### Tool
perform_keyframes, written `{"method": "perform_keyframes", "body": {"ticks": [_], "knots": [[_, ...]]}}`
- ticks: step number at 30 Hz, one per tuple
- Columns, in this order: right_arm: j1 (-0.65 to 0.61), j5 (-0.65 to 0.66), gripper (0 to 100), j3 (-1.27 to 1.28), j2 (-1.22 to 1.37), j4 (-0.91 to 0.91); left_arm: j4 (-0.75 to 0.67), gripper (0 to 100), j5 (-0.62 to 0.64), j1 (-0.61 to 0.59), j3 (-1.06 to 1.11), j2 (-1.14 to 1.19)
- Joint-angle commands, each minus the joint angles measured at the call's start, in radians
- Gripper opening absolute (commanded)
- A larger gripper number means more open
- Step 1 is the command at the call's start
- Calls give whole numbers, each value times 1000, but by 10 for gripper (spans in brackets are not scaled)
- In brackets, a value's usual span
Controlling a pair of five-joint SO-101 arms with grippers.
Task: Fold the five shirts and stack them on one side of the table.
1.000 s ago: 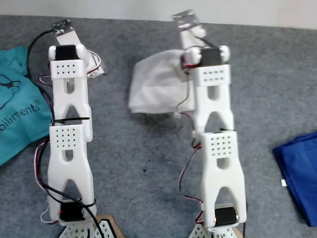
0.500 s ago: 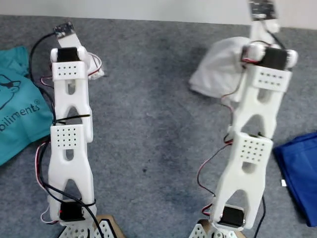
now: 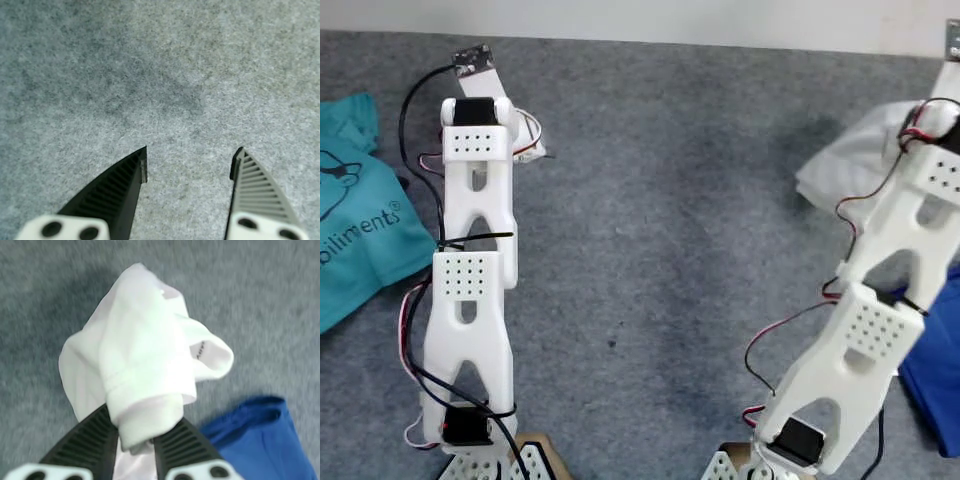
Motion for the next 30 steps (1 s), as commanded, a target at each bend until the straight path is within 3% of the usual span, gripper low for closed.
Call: {"method": "perform_keyframes", "body": {"ticks": [1,6,11,22,30], "knots": [[38,-8,7,246,-282,12,-9,281,-12,21,-12,-13],[81,21,7,526,-512,7,-9,281,-12,21,-8,-13],[208,87,8,680,-633,-10,-9,281,-12,21,-8,-12],[495,222,8,952,-647,-280,-9,281,-12,25,-7,-12],[625,304,8,957,-647,-300,-9,281,-14,27,-7,-10]]}}
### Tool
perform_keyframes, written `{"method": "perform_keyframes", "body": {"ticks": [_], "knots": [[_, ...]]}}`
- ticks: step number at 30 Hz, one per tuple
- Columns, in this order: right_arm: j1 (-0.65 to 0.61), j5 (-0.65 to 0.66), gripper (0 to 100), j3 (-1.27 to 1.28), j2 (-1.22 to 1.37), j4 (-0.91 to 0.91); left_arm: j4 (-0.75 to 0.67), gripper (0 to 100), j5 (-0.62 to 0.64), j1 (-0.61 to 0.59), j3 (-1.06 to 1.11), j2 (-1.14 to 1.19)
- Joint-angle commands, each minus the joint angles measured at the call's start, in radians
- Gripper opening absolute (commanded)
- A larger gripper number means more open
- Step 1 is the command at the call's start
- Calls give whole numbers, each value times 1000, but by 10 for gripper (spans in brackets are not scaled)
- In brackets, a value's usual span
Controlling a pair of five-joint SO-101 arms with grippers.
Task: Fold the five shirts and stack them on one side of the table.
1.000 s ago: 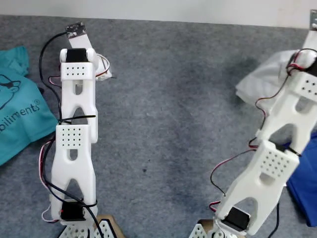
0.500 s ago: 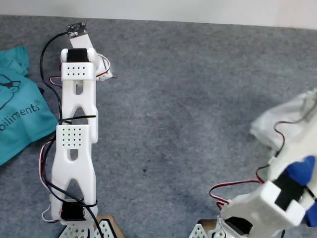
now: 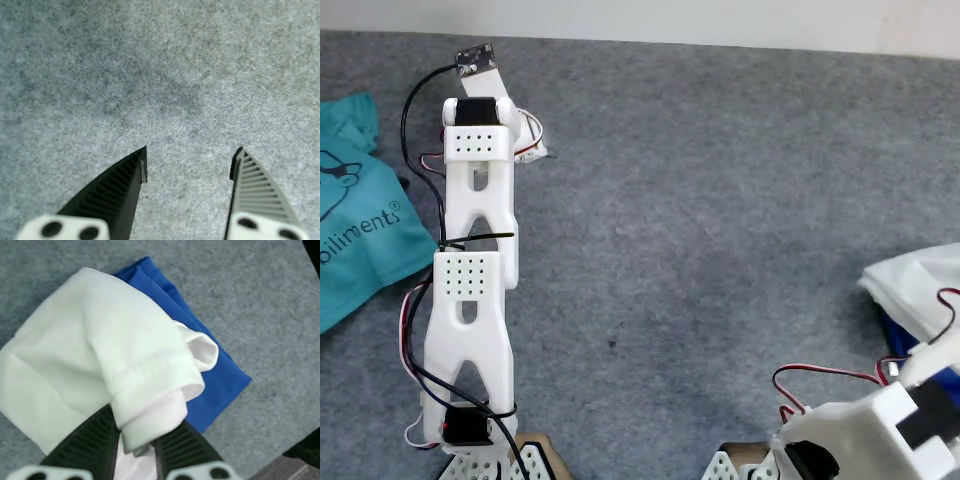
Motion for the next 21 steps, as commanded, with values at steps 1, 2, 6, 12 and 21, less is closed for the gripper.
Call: {"method": "perform_keyframes", "body": {"ticks": [1,2,6,12,21], "knots": [[64,60,8,-7,-61,-19,-9,282,-9,24,-7,-10],[76,77,8,-2,-61,-16,-9,282,-9,24,-7,-10],[142,127,8,2,-54,-21,-9,282,-9,24,-7,-10],[203,230,8,94,-54,-36,-9,283,-9,24,-5,-10],[274,272,8,283,-58,-260,-8,283,-9,24,-5,-10]]}}
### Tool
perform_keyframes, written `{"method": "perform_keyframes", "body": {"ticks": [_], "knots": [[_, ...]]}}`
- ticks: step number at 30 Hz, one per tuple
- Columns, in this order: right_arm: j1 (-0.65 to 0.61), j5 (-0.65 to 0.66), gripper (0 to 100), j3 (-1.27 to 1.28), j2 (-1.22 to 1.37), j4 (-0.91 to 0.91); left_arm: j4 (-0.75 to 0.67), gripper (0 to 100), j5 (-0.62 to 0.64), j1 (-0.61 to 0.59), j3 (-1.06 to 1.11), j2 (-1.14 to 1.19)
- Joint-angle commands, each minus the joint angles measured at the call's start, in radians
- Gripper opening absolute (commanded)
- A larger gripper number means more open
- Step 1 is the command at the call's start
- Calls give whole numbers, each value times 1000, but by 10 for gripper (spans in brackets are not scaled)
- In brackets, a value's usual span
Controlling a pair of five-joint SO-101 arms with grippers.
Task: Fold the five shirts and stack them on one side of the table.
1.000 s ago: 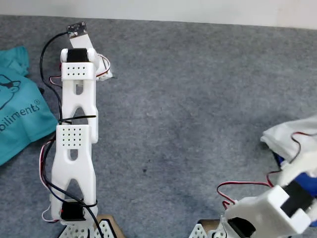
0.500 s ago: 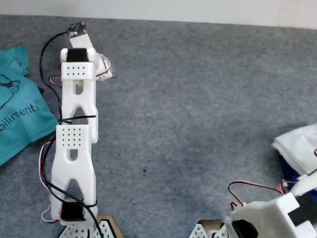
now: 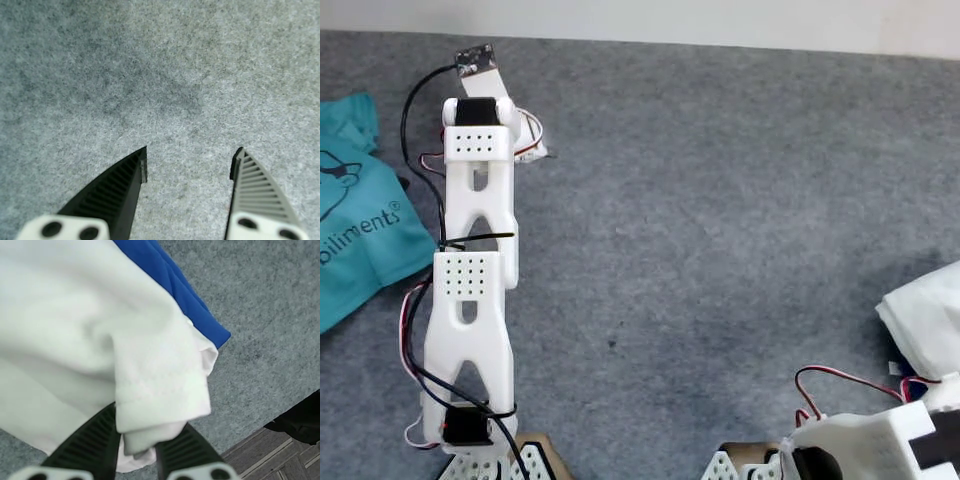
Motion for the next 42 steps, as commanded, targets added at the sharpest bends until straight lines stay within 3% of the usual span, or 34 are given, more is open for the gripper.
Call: {"method": "perform_keyframes", "body": {"ticks": [1,12,19,25,28,34,38,42], "knots": [[42,17,8,35,-56,-93,-6,284,-9,24,-5,-10],[87,9,29,165,-56,-318,-6,284,-9,24,-5,-10],[70,-12,281,165,-62,-352,-6,284,-9,24,-5,-10],[28,-21,270,163,-65,-325,-6,284,-9,24,-5,-10],[-30,-123,234,134,-94,-329,-6,284,-9,24,-5,-10],[-197,-361,0,101,-219,-320,43,281,-9,22,-19,-22],[-323,-437,9,102,-340,-202,144,281,-25,1,-157,-59],[-470,-460,6,102,-444,-65,149,280,-100,-48,-188,-107]]}}
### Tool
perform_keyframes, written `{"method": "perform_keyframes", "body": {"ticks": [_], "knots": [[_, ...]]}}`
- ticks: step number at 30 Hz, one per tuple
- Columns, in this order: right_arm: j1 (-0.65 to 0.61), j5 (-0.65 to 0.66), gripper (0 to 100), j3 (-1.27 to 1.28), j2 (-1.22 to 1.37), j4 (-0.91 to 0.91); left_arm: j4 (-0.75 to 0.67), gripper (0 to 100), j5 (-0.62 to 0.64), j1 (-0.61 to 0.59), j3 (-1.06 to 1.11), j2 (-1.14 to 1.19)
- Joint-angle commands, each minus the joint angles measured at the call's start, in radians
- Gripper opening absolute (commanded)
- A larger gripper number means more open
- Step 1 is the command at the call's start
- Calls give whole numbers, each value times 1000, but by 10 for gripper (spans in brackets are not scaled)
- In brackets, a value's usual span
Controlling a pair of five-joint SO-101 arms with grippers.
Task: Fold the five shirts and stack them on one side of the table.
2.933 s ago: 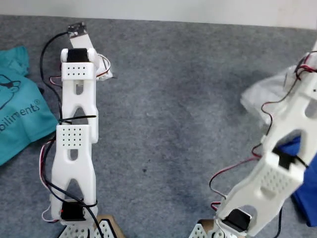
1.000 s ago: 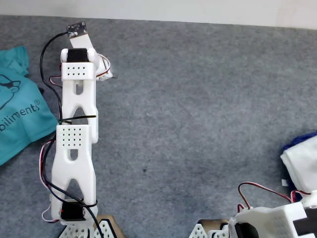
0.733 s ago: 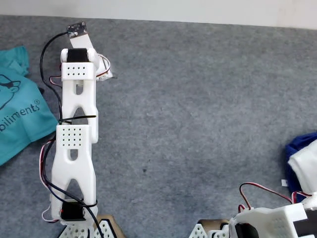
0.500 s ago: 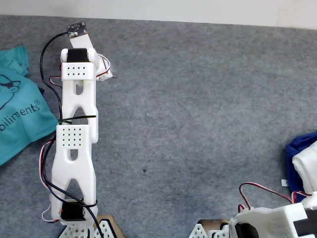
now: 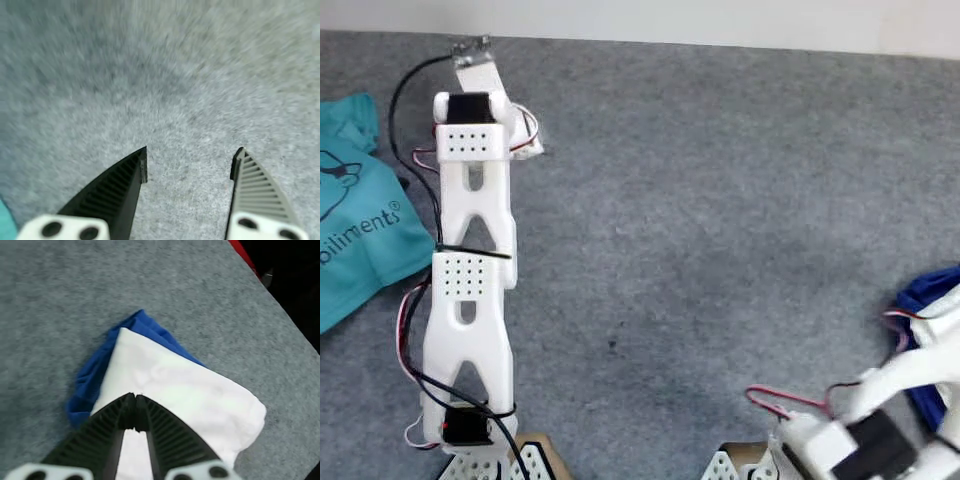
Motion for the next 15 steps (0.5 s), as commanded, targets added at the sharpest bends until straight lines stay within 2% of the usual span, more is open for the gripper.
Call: {"method": "perform_keyframes", "body": {"ticks": [1,5,9,12,15], "knots": [[-137,-37,6,-53,-122,117,20,280,-48,-44,-31,-114],[-282,-40,6,-51,-166,263,23,280,-95,-68,105,-234],[-432,-51,6,24,-176,361,21,248,-127,-105,349,-450],[-512,-84,6,136,-179,366,20,210,-161,-139,573,-639],[-541,-89,6,265,-220,306,18,204,-180,-177,777,-803]]}}
